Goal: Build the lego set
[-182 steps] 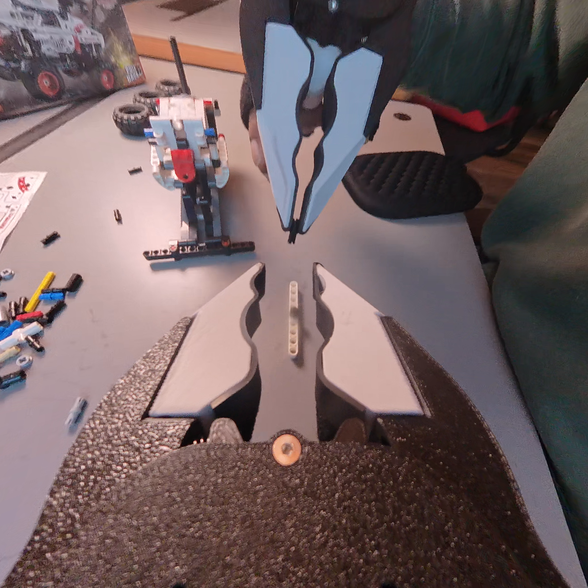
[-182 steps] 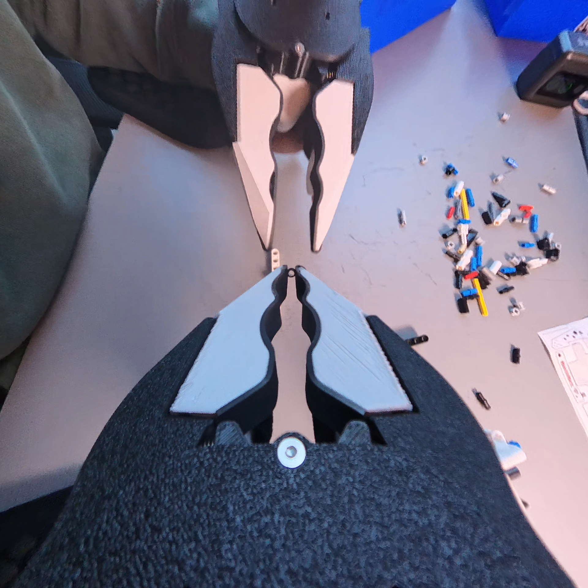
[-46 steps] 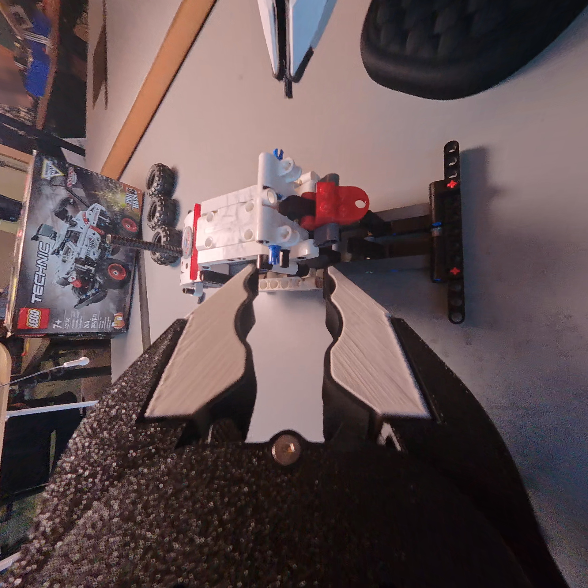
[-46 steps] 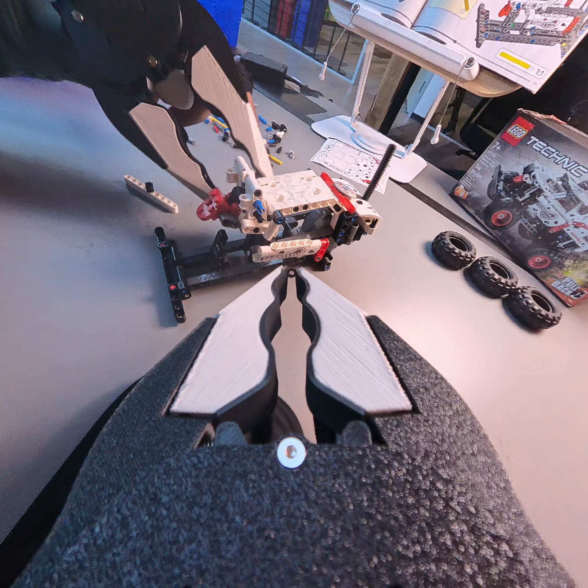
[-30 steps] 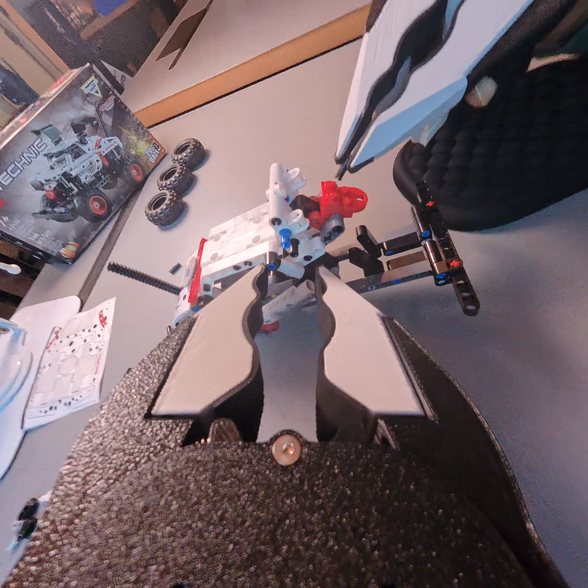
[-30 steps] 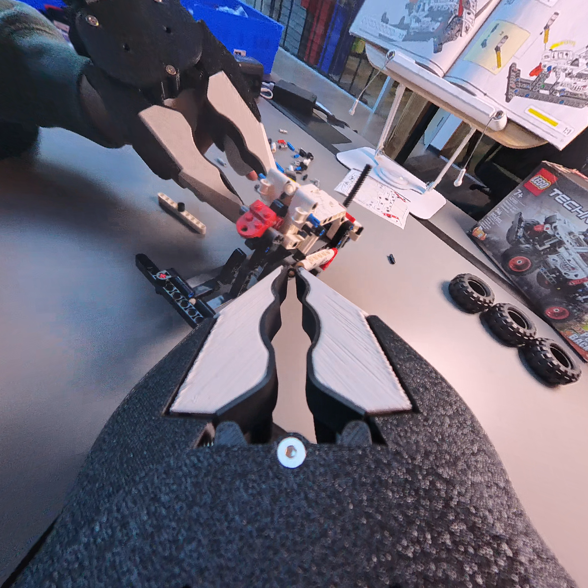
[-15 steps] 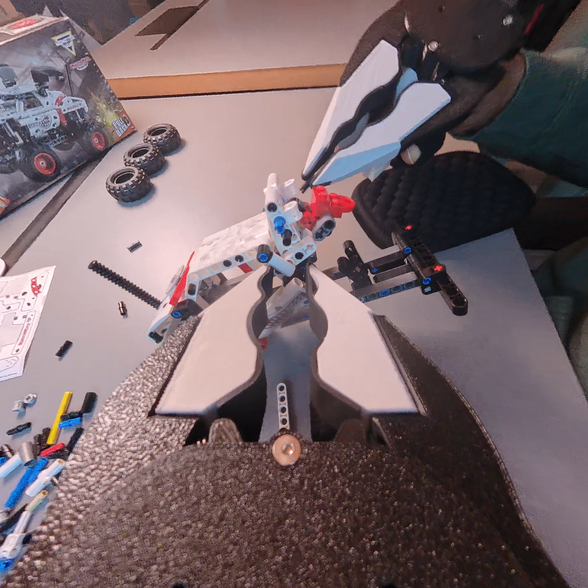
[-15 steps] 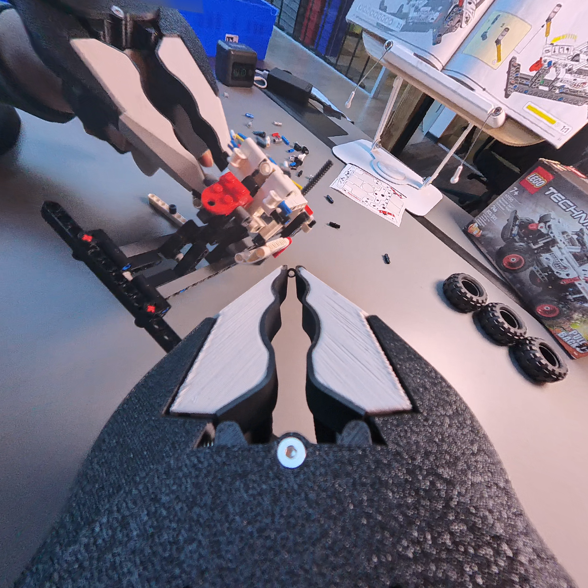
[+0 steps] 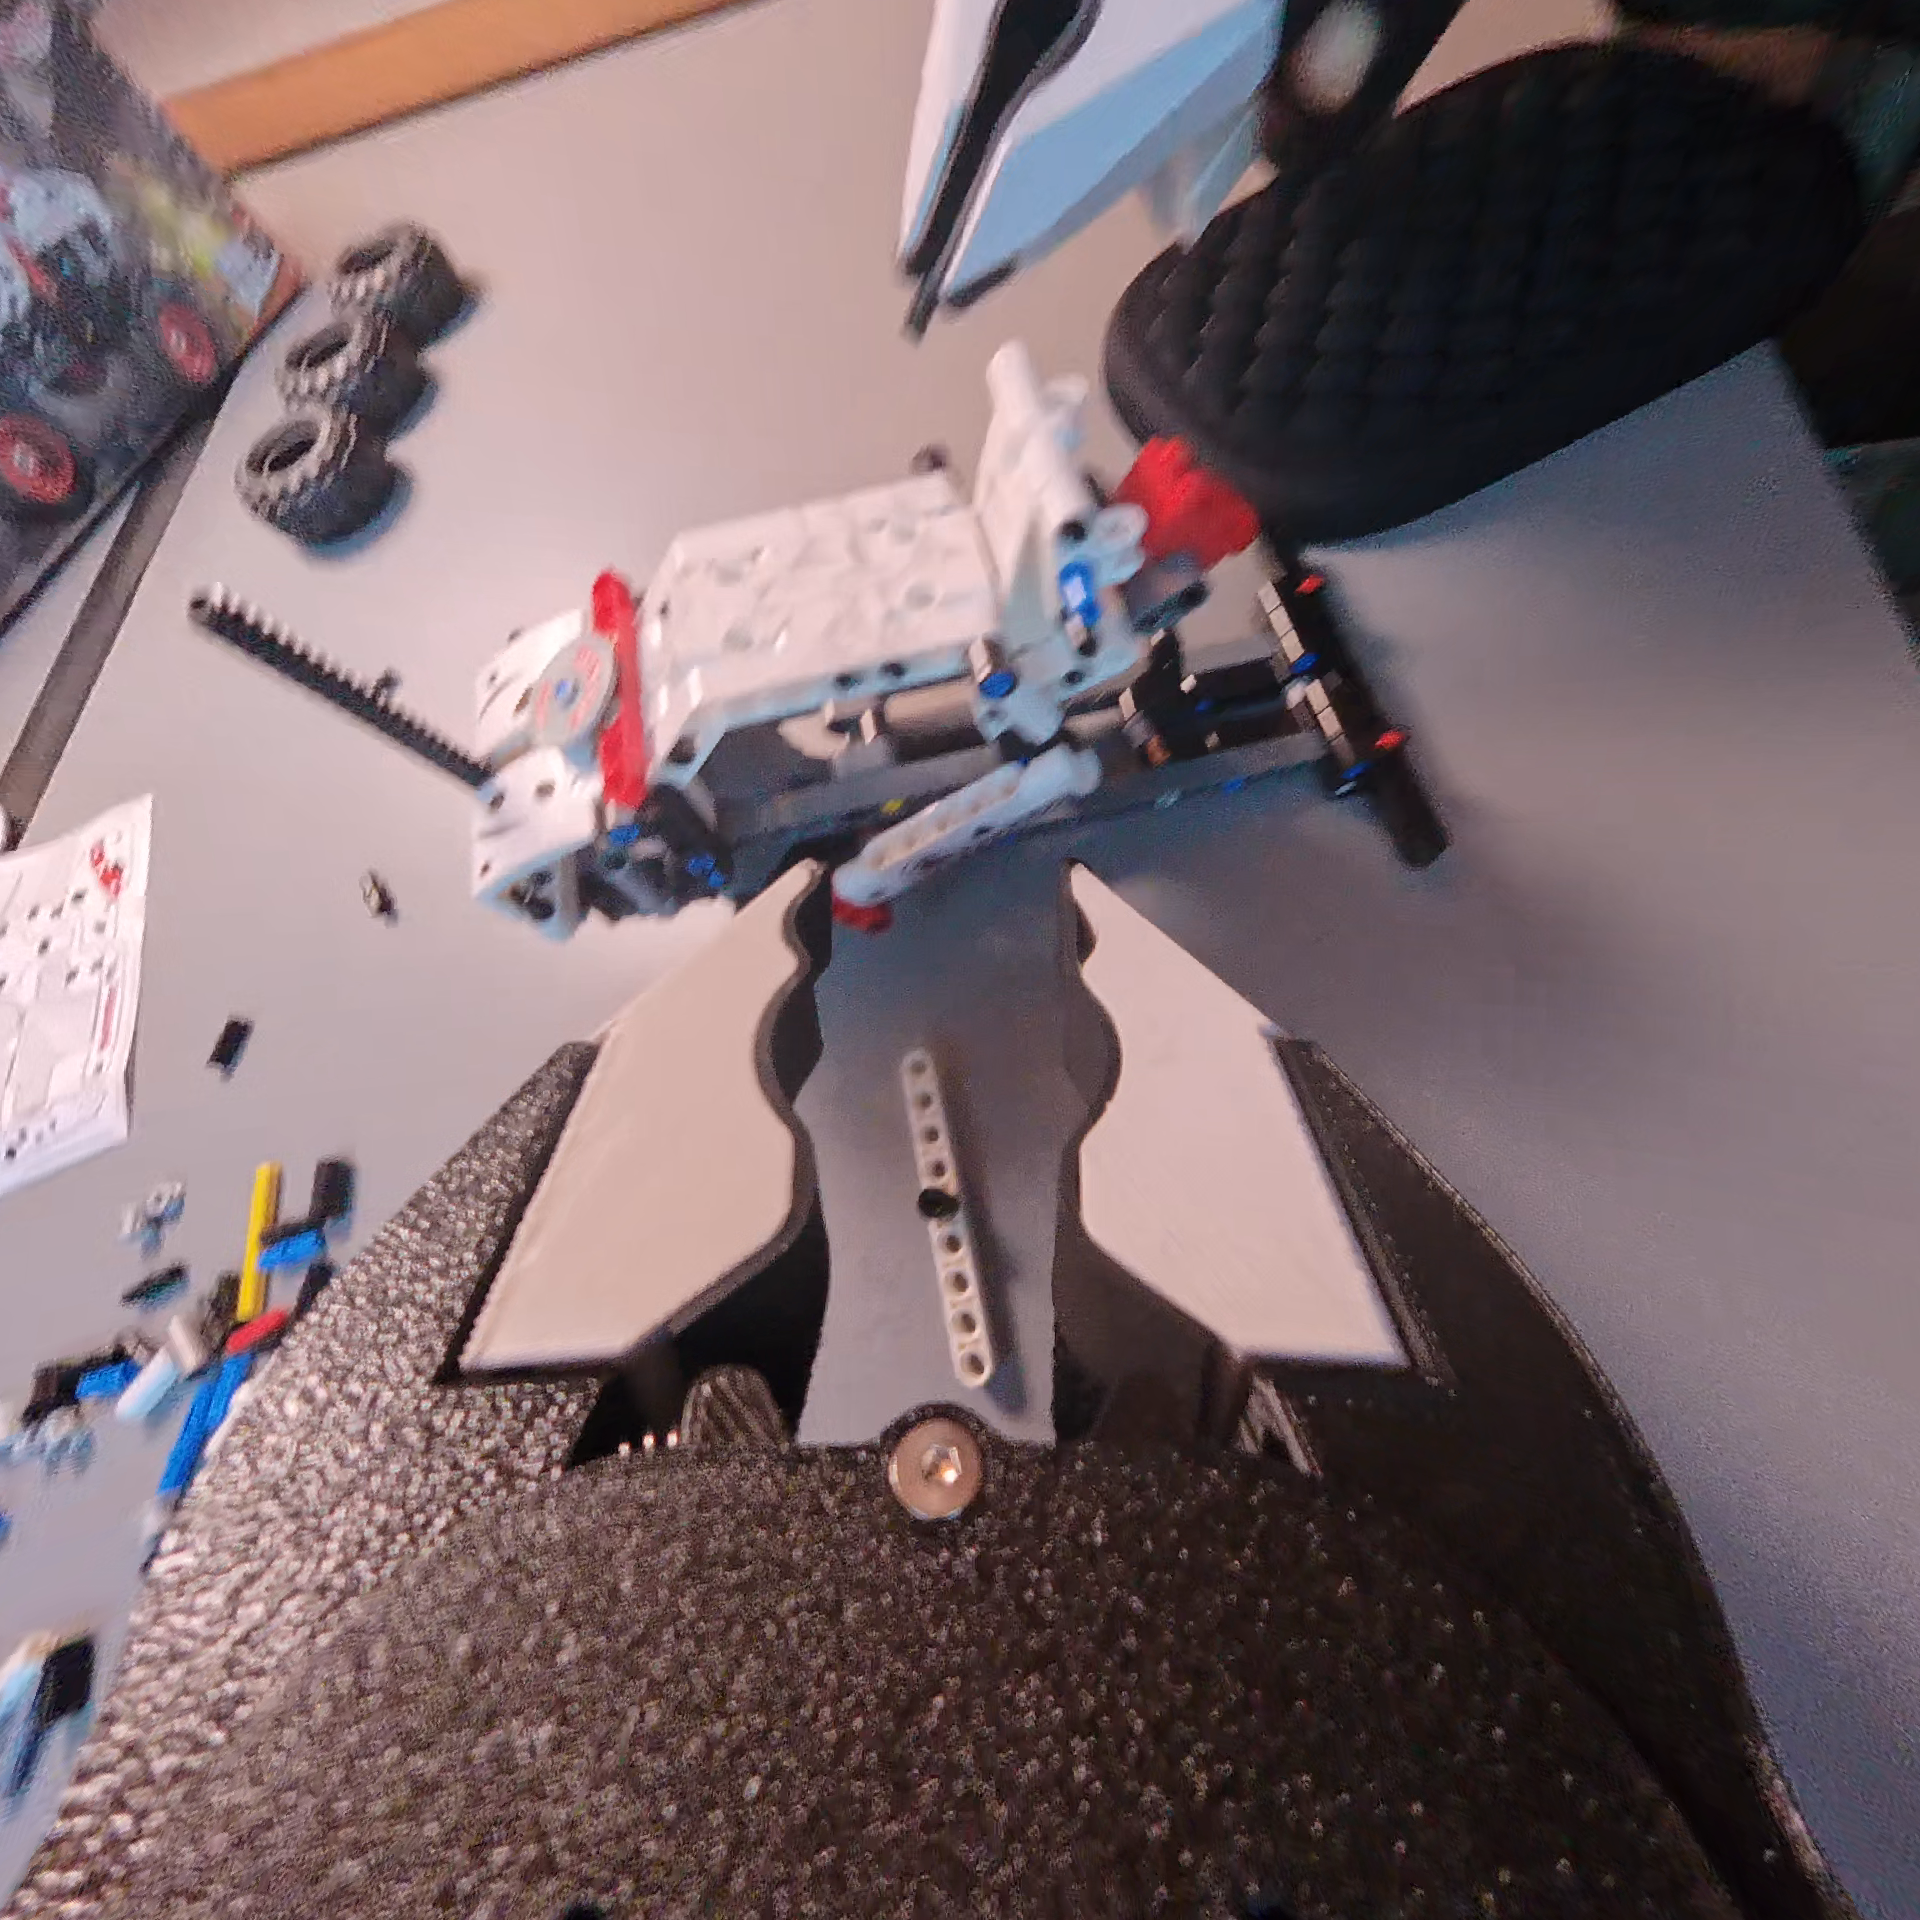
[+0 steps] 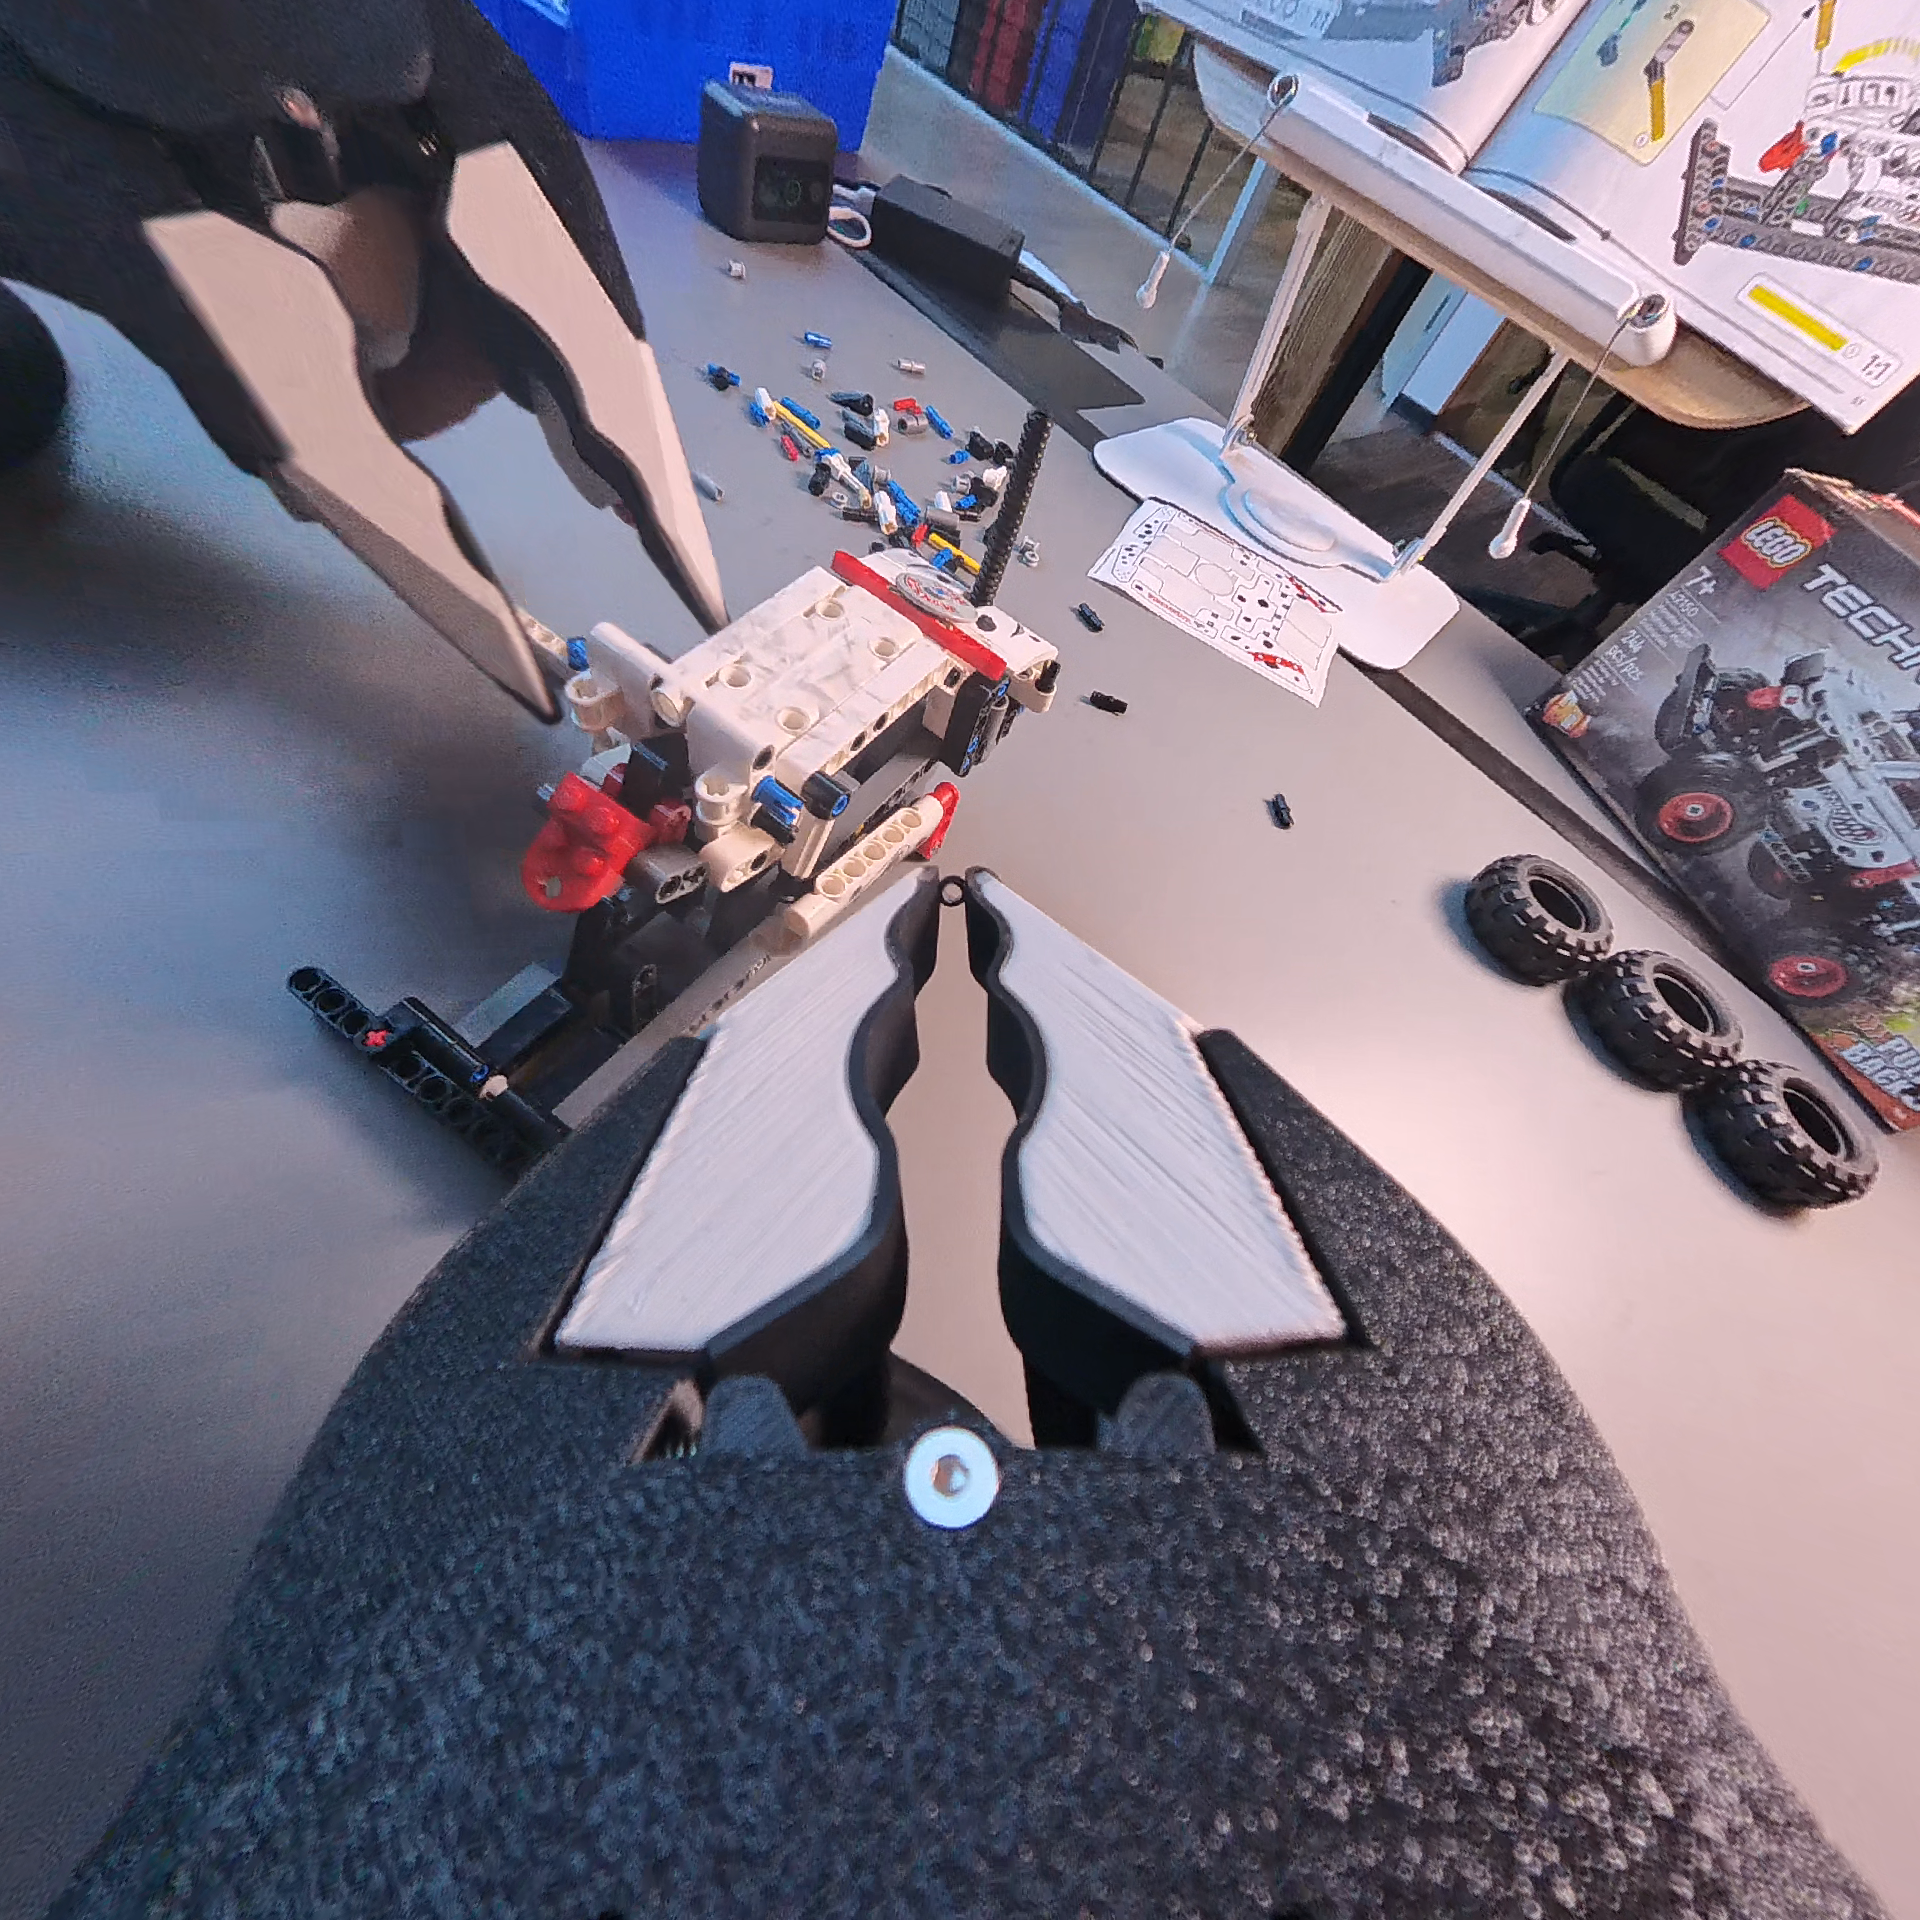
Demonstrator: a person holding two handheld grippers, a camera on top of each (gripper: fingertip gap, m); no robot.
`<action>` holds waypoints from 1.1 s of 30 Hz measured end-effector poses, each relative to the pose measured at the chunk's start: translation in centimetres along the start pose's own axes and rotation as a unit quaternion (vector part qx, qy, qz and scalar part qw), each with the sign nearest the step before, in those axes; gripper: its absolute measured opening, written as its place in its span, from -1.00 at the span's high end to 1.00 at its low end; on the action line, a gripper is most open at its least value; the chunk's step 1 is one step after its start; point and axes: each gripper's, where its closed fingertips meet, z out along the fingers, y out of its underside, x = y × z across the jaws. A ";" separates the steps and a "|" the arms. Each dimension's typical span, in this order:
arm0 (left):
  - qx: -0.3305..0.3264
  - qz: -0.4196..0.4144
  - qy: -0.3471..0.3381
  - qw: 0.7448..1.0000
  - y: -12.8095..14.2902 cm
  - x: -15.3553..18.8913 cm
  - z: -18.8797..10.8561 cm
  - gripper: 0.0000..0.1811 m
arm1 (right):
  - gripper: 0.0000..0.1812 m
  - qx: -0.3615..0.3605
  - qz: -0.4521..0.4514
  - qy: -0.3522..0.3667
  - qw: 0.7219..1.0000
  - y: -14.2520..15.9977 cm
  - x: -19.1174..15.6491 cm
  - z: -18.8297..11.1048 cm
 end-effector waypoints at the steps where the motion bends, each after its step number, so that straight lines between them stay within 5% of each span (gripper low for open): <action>1: -0.021 0.000 -0.013 1.000 1.0 -0.8 0.1 0.51 | 0.95 0.005 0.004 0.000 1.000 -0.3 -0.1 -0.1; 9: -0.004 0.197 -0.031 0.980 1.1 -1.6 2.9 0.54 | 0.95 0.037 0.001 -0.004 0.999 -4.5 -1.7 0.1; 14: -0.015 0.301 -0.092 0.949 0.8 -2.6 3.1 0.78 | 0.95 0.022 0.020 -0.006 1.000 -3.5 -2.6 0.2; 22: -0.036 0.427 -0.148 0.891 -0.3 -2.6 1.7 0.80 | 0.95 0.006 0.028 0.003 1.000 -2.9 -2.5 0.3; 33: 0.001 0.263 -0.089 0.961 -0.5 -3.6 -1.4 0.60 | 0.95 0.016 0.037 0.017 0.999 -2.2 -2.1 -1.0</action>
